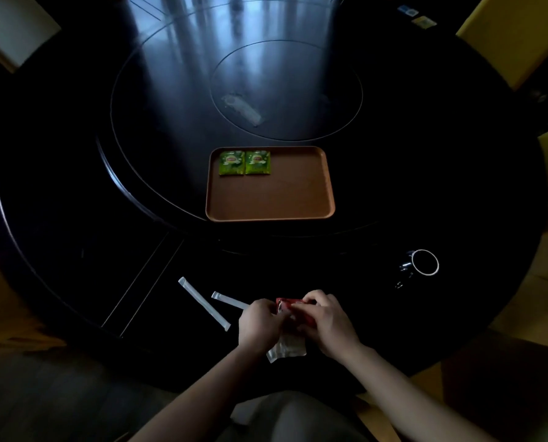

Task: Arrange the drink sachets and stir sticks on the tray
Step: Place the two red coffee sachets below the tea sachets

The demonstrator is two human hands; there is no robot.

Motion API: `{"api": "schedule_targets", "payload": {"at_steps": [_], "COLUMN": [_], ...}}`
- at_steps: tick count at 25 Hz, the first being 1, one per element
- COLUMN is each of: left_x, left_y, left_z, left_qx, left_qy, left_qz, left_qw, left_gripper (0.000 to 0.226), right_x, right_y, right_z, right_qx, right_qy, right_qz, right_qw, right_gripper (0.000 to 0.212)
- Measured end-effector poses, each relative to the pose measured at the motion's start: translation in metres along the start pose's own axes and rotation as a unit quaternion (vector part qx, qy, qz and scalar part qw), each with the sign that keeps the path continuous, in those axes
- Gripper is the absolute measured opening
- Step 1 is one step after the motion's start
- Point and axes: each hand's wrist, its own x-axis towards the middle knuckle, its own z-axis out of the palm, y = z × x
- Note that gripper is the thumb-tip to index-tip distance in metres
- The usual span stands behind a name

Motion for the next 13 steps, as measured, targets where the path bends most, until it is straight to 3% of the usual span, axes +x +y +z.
{"api": "schedule_targets", "payload": {"at_steps": [2, 5, 7, 10, 13], "left_x": [0.003, 0.002, -0.003, -0.007, -0.012], "left_y": [0.005, 0.009, 0.013, 0.014, 0.016], "left_z": [0.002, 0.004, -0.001, -0.008, -0.011], "left_qx": [-0.054, -0.161, -0.265, -0.383, -0.429], "left_qy": [-0.032, -0.054, -0.055, -0.053, -0.072], "left_qz": [-0.042, -0.089, -0.112, -0.135, -0.13], "left_qw": [0.997, 0.982, 0.956, 0.912, 0.891], "left_gripper": [0.021, 0.018, 0.013, 0.009, 0.012], "right_x": [0.001, -0.002, -0.012, -0.028, -0.034], "right_y": [0.004, 0.01, 0.013, 0.011, -0.007], "right_z": [-0.002, -0.012, -0.019, -0.02, -0.028], "right_qx": [0.029, 0.052, 0.131, 0.272, 0.481], "right_qy": [-0.009, -0.014, 0.049, 0.09, 0.052], "right_qz": [0.015, 0.016, 0.082, 0.224, 0.278], "right_qw": [0.999, 0.998, 0.987, 0.932, 0.83], "right_gripper": [0.04, 0.055, 0.055, 0.038, 0.019]}}
